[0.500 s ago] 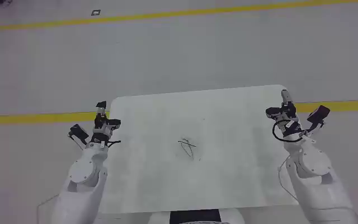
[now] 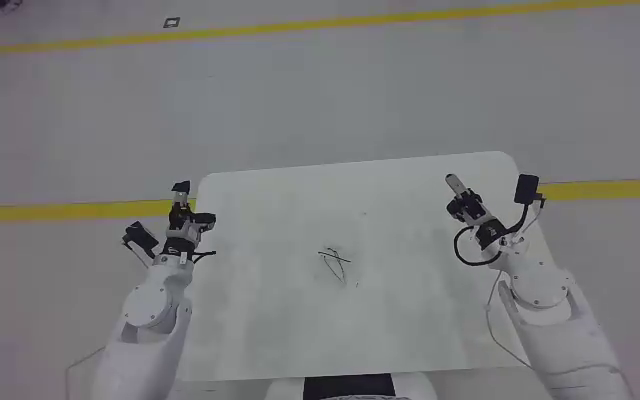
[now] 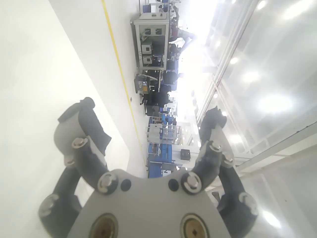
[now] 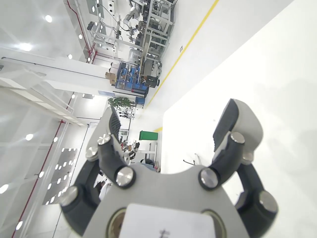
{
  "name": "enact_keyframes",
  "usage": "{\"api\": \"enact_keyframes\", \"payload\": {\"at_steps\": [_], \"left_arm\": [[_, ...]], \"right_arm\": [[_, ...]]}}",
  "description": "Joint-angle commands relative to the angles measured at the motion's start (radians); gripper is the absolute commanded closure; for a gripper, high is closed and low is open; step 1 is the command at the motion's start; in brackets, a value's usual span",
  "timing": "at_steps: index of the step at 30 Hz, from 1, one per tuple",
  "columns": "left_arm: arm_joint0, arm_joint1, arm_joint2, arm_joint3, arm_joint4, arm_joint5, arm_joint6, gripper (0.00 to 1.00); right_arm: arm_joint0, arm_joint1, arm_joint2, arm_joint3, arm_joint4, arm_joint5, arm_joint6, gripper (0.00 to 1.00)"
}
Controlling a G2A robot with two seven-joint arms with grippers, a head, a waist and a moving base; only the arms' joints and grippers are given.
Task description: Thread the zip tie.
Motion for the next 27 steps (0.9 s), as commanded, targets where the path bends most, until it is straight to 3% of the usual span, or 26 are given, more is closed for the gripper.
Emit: {"api": "enact_keyframes", "payload": {"at_steps": [1,4,8,12,14,17,27], "left_arm": [[0.0,0.0,0.0,0.0,0.0,0.0,0.0,0.0],[0.0,0.0,0.0,0.0,0.0,0.0,0.0,0.0],[0.0,0.0,0.0,0.0,0.0,0.0,0.0,0.0],[0.0,0.0,0.0,0.0,0.0,0.0,0.0,0.0],[0.0,0.0,0.0,0.0,0.0,0.0,0.0,0.0],[0.0,0.0,0.0,0.0,0.0,0.0,0.0,0.0],[0.0,0.0,0.0,0.0,0.0,0.0,0.0,0.0]], "right_arm": [[0.0,0.0,0.0,0.0,0.0,0.0,0.0,0.0],[0.009,0.001,-0.003,-0.011,-0.018,-0.009,0.008,0.0],[0.092,0.005,-0.057,0.005,-0.158,0.009,0.101,0.0],[0.153,0.013,-0.132,0.017,-0.387,0.014,0.225,0.0],[0.16,0.015,-0.148,0.026,-0.478,0.01,0.214,0.0],[0.137,0.015,-0.14,0.017,-0.477,-0.014,0.159,0.0],[0.137,0.015,-0.14,0.017,-0.477,-0.014,0.159,0.0]]}}
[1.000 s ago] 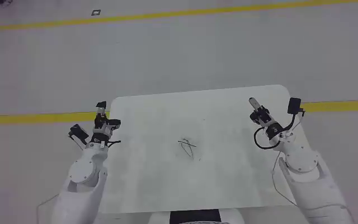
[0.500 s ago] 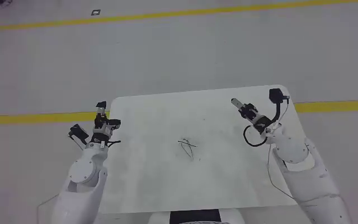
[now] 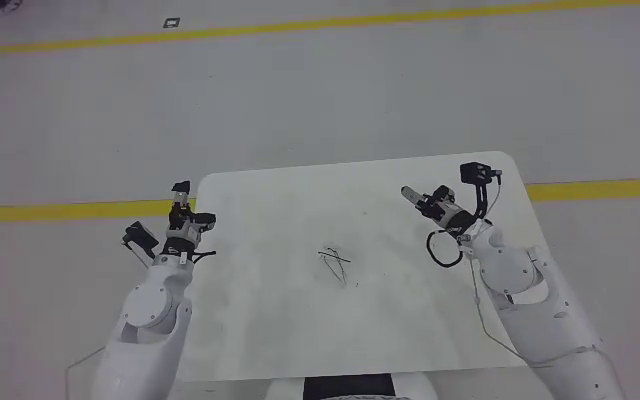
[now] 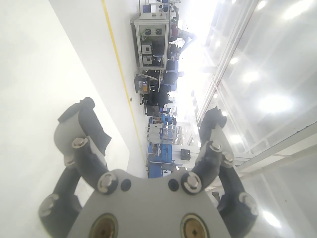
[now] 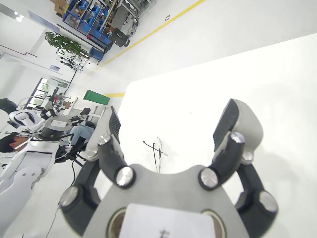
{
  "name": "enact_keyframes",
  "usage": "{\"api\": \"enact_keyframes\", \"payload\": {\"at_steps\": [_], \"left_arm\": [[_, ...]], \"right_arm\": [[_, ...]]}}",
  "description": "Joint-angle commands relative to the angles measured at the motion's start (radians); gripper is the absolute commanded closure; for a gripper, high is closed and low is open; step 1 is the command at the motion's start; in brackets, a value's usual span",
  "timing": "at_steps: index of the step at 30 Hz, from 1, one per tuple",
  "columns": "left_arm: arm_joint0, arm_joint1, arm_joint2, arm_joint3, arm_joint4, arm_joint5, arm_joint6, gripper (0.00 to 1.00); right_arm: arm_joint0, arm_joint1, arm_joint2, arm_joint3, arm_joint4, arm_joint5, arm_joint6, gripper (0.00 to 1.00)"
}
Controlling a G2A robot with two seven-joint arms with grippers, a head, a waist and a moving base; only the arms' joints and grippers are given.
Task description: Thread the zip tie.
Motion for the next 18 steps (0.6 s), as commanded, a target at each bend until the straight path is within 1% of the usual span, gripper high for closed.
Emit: {"api": "enact_keyframes", "payload": {"at_steps": [1,3,6,9,10,12,14,18], "left_arm": [[0.0,0.0,0.0,0.0,0.0,0.0,0.0,0.0],[0.0,0.0,0.0,0.0,0.0,0.0,0.0,0.0],[0.0,0.0,0.0,0.0,0.0,0.0,0.0,0.0],[0.0,0.0,0.0,0.0,0.0,0.0,0.0,0.0],[0.0,0.0,0.0,0.0,0.0,0.0,0.0,0.0],[0.0,0.0,0.0,0.0,0.0,0.0,0.0,0.0],[0.0,0.0,0.0,0.0,0.0,0.0,0.0,0.0],[0.0,0.0,0.0,0.0,0.0,0.0,0.0,0.0]], "right_arm": [[0.008,0.001,-0.006,-0.011,-0.029,-0.016,0.009,0.0],[0.057,0.009,-0.041,-0.014,-0.209,-0.073,0.08,0.0],[0.115,0.009,-0.087,0.003,-0.298,-0.106,0.146,0.0],[0.17,0.004,-0.141,0.039,-0.319,-0.128,0.222,0.0],[0.193,0.003,-0.164,0.057,-0.336,-0.139,0.263,0.0],[0.216,0.0,-0.188,0.074,-0.351,-0.139,0.29,0.0],[0.221,-0.002,-0.196,0.082,-0.332,-0.147,0.295,0.0],[0.221,-0.002,-0.196,0.082,-0.332,-0.147,0.295,0.0]]}}
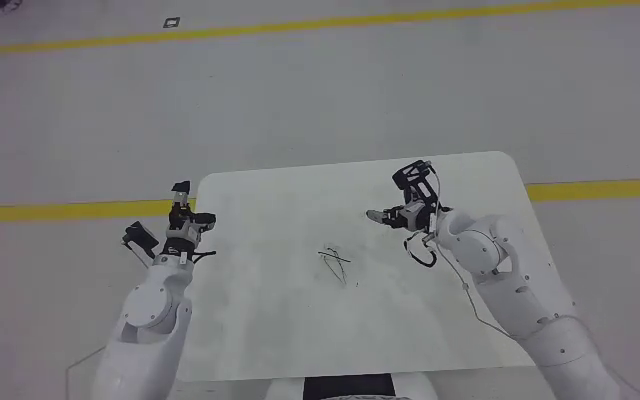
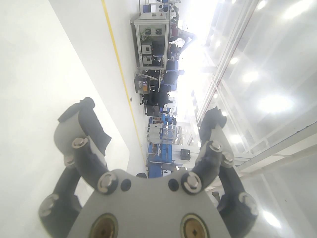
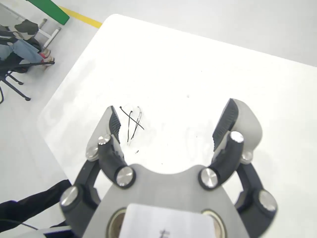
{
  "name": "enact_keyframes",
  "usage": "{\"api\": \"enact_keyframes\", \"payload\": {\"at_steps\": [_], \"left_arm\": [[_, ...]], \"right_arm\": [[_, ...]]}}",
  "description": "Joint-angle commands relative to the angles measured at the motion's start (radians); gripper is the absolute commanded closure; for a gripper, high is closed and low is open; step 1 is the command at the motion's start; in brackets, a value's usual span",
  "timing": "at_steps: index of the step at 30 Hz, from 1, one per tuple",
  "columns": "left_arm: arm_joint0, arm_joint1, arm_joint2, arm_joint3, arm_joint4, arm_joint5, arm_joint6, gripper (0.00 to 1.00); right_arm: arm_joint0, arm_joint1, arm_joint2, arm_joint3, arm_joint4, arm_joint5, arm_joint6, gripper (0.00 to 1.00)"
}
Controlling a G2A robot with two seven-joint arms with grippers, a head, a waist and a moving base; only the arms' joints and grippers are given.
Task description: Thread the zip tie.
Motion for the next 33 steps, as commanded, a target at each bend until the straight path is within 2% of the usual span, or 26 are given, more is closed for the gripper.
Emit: {"api": "enact_keyframes", "payload": {"at_steps": [1,6,8,9,11,16,20,22,33], "left_arm": [[0.0,0.0,0.0,0.0,0.0,0.0,0.0,0.0],[0.0,0.0,0.0,0.0,0.0,0.0,0.0,0.0],[0.0,0.0,0.0,0.0,0.0,0.0,0.0,0.0],[0.0,0.0,0.0,0.0,0.0,0.0,0.0,0.0],[0.0,0.0,0.0,0.0,0.0,0.0,0.0,0.0],[0.0,0.0,0.0,0.0,0.0,0.0,0.0,0.0],[0.0,0.0,0.0,0.0,0.0,0.0,0.0,0.0],[0.0,0.0,0.0,0.0,0.0,0.0,0.0,0.0],[0.0,0.0,0.0,0.0,0.0,0.0,0.0,0.0]], "right_arm": [[0.0,0.0,0.0,0.0,-0.001,0.0,0.0,0.0],[0.0,0.0,0.0,0.0,-0.001,0.0,0.0,0.0],[0.015,0.002,-0.017,-0.006,-0.056,-0.046,0.017,0.0],[0.031,0.003,-0.032,0.01,-0.084,-0.068,0.052,0.0],[0.063,-0.001,-0.059,0.031,-0.102,-0.077,0.084,0.0],[0.166,-0.022,-0.171,0.107,-0.152,-0.107,0.171,0.0],[0.227,-0.045,-0.245,0.175,-0.128,-0.116,0.175,0.0],[0.248,-0.054,-0.27,0.201,-0.092,-0.139,0.175,0.0],[0.248,-0.054,-0.27,0.201,-0.092,-0.139,0.175,0.0]]}}
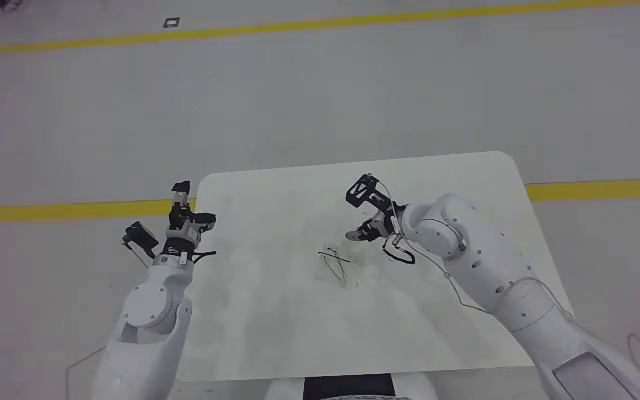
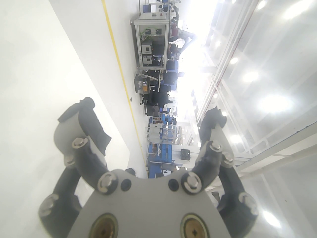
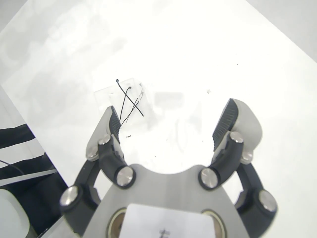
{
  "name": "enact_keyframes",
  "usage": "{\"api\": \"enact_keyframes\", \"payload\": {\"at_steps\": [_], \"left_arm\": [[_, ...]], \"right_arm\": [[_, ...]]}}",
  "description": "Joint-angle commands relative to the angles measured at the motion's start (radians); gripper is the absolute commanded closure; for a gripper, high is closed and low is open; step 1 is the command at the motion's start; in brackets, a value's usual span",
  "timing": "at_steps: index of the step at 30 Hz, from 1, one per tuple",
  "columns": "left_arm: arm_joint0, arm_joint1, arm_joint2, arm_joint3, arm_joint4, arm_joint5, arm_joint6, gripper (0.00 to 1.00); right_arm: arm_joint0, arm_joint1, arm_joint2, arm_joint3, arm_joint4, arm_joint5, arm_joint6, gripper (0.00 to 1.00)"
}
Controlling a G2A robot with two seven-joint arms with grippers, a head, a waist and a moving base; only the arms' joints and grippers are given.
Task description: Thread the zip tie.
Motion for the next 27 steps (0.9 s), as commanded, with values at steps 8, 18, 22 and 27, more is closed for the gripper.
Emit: {"api": "enact_keyframes", "payload": {"at_steps": [8,18,22,27], "left_arm": [[0.0,0.0,0.0,0.0,0.0,0.0,0.0,0.0],[0.0,0.0,0.0,0.0,0.0,0.0,0.0,0.0],[0.0,0.0,0.0,0.0,0.0,0.0,0.0,0.0],[0.0,0.0,0.0,0.0,0.0,0.0,0.0,0.0]], "right_arm": [[0.124,0.007,-0.157,-0.051,0.204,-0.047,0.16,0.0],[0.21,0.012,-0.281,-0.007,0.401,-0.047,0.253,0.0],[0.21,0.012,-0.281,-0.007,0.401,-0.047,0.253,0.0],[0.21,0.006,-0.299,0.002,0.375,-0.036,0.244,0.0]]}}
